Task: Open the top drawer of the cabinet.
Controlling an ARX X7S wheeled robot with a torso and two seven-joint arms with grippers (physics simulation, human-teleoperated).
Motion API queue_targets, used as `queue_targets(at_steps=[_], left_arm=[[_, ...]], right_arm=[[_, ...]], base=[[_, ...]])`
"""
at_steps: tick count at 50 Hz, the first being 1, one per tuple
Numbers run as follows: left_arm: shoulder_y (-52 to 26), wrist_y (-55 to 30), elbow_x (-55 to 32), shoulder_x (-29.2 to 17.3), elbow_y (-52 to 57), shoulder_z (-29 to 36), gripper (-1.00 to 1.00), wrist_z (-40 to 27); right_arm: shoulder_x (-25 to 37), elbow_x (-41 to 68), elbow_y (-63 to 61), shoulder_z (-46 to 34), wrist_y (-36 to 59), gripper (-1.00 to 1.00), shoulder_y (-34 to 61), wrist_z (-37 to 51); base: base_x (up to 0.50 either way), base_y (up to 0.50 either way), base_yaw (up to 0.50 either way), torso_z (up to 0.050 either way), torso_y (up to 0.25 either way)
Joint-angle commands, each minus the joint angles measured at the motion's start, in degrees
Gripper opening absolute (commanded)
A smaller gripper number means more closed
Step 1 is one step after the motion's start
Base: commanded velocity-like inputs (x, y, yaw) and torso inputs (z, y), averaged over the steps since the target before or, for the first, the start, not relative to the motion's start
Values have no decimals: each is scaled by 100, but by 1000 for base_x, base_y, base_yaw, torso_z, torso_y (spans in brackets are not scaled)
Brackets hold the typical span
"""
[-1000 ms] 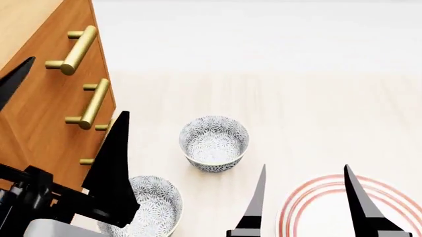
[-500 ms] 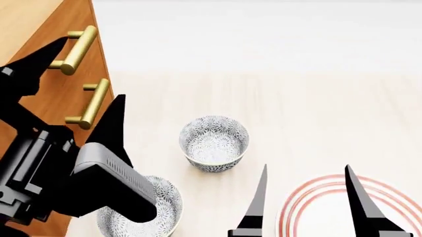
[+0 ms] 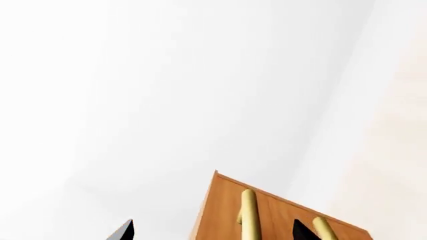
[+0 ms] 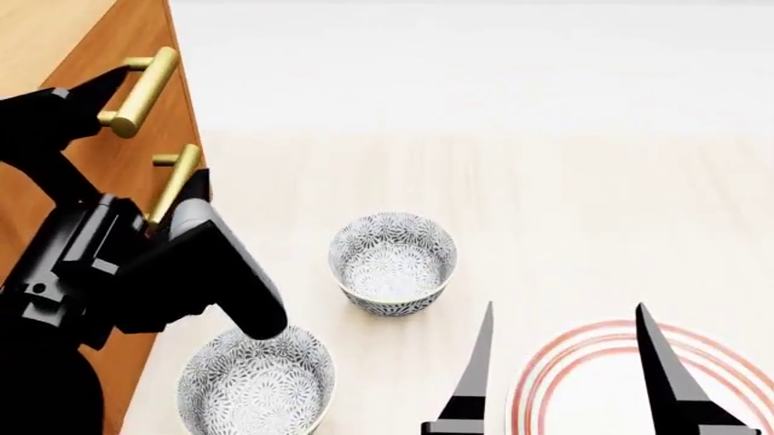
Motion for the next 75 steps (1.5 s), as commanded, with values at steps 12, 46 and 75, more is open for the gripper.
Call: queue_targets(at_steps=[12, 46, 75], left_arm=[[-320, -278, -277, 81, -673, -101, 100, 441], [-585, 433, -195, -341, -1436, 273, 100, 216], [-749, 1147, -453, -265, -2412, 294, 100, -333]], right_arm=[[-31, -13, -163, 137, -83, 100, -110, -26], [93, 131, -152, 125, -138, 100, -113, 120], [188, 213, -180, 98, -179, 100, -124, 238]], base=[[0, 0, 0, 0, 0], [0, 0, 0, 0, 0], [0, 0, 0, 0, 0]])
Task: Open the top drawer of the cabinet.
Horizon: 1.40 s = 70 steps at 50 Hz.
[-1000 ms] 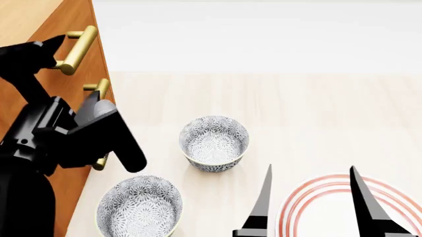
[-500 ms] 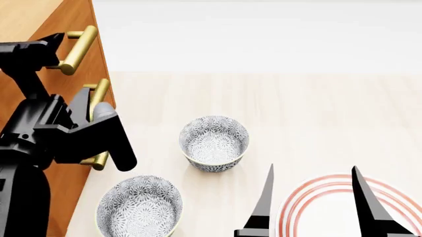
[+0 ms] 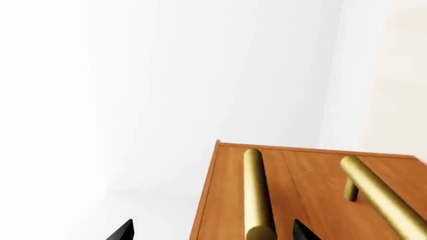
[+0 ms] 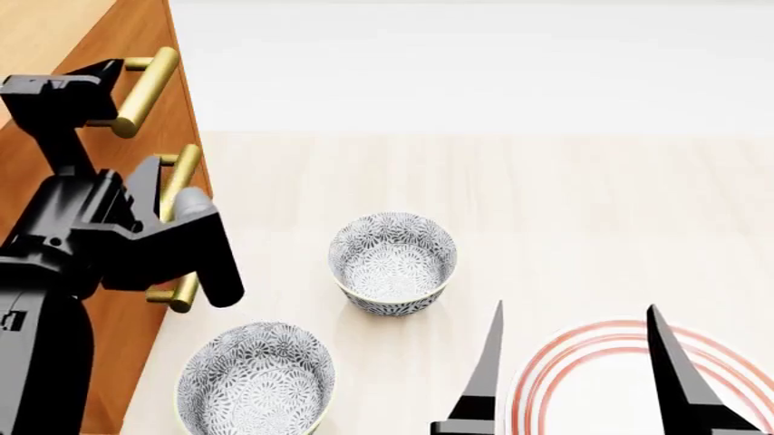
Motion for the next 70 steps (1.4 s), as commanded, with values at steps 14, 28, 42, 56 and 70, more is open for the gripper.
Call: queue_targets(at_steps=[14, 28, 42, 56, 70], left_arm=[[-127, 58, -426, 303, -719, -230, 100, -10], [-140, 226, -536, 399, -1183, -191, 100, -128], [-263, 326, -594, 484, -1515, -245, 100, -285], [-426, 497, -658, 602, -1898, -254, 100, -429], [-669, 818, -810, 831, -2644, -234, 100, -608]], right_arm=[[-42, -72, -119, 119, -130, 100, -115, -53], [0, -27, -128, 107, -137, 100, -119, -5], [44, 9, -124, 94, -150, 100, -115, 37], [79, 34, -75, 86, -218, 100, -132, 69], [107, 49, -28, 50, -258, 100, -122, 98]], base=[[0, 0, 0, 0, 0], [0, 0, 0, 0, 0], [0, 0, 0, 0, 0], [0, 0, 0, 0, 0], [0, 0, 0, 0, 0]])
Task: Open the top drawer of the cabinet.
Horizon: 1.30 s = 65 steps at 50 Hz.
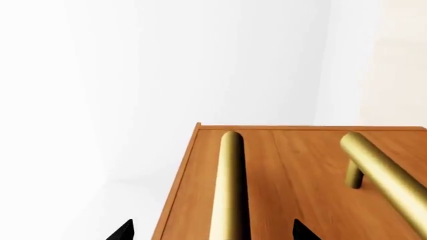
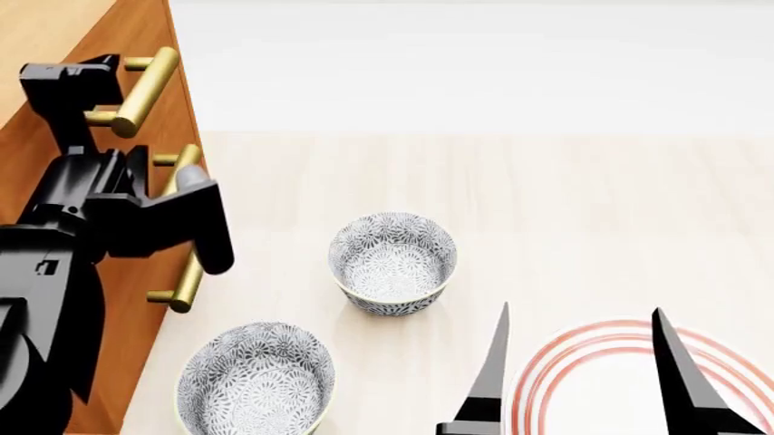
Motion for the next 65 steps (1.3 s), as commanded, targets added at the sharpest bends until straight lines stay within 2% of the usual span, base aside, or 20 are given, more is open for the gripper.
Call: queue_targets(at_steps=[1, 16, 17, 46, 65], left_arm=[[-167, -42, -375, 375, -506, -248, 100, 95], [-146, 47, -459, 441, -776, -240, 100, 38], [-141, 55, -472, 446, -789, -254, -100, 15], [-70, 55, -447, 435, -710, -199, -100, -29], [-37, -45, -395, 669, -540, -85, -100, 37]], right_arm=[[-88, -115, -109, 108, -67, 100, -86, -114], [-55, -76, -75, 121, -122, 100, -96, -83], [-55, -75, -65, 120, -134, 100, -98, -84], [3, -43, -43, 65, -173, 100, -99, -13], [51, 7, -104, 59, -130, 100, -81, 58]], base=[[0, 0, 0, 0, 0], [0, 0, 0, 0, 0], [0, 0, 0, 0, 0], [2, 0, 0, 0, 0], [-6, 0, 1, 0, 0]])
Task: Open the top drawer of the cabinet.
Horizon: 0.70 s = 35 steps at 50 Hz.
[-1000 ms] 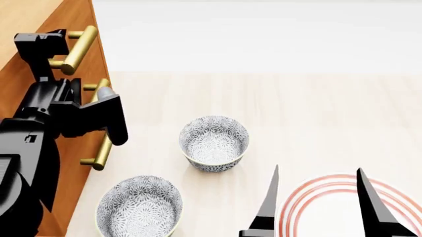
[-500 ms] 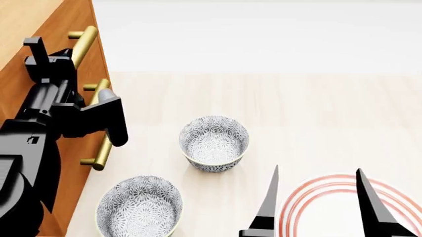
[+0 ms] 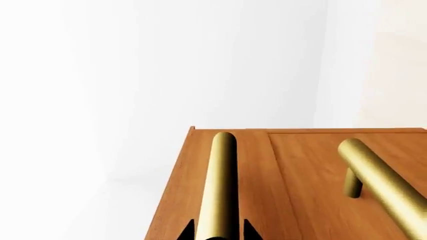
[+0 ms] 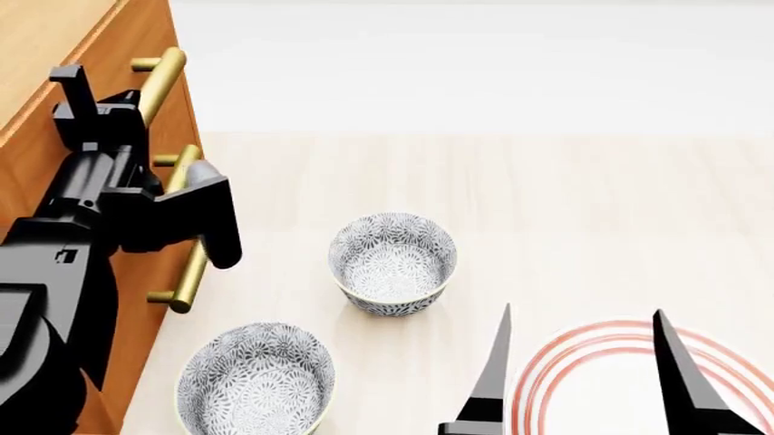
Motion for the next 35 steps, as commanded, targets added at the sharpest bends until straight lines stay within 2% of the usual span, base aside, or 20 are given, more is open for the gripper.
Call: queue_targets(at_steps=[1, 16, 35], left_arm=[[158, -335, -265, 384, 245, -146, -100, 307], [216, -388, -237, 636, 279, -20, -100, 329], [323, -676, -91, 677, 791, 112, -100, 544]], right_arm=[[-84, -92, -172, 144, -31, 100, -94, -99], [-52, -60, -104, 155, -137, 100, -115, -96], [2, -21, -159, 153, -130, 100, -121, -41]], base=[[0, 0, 3, 0, 0], [-6, 0, 1, 0, 1], [-8, 0, 2, -1, 1]])
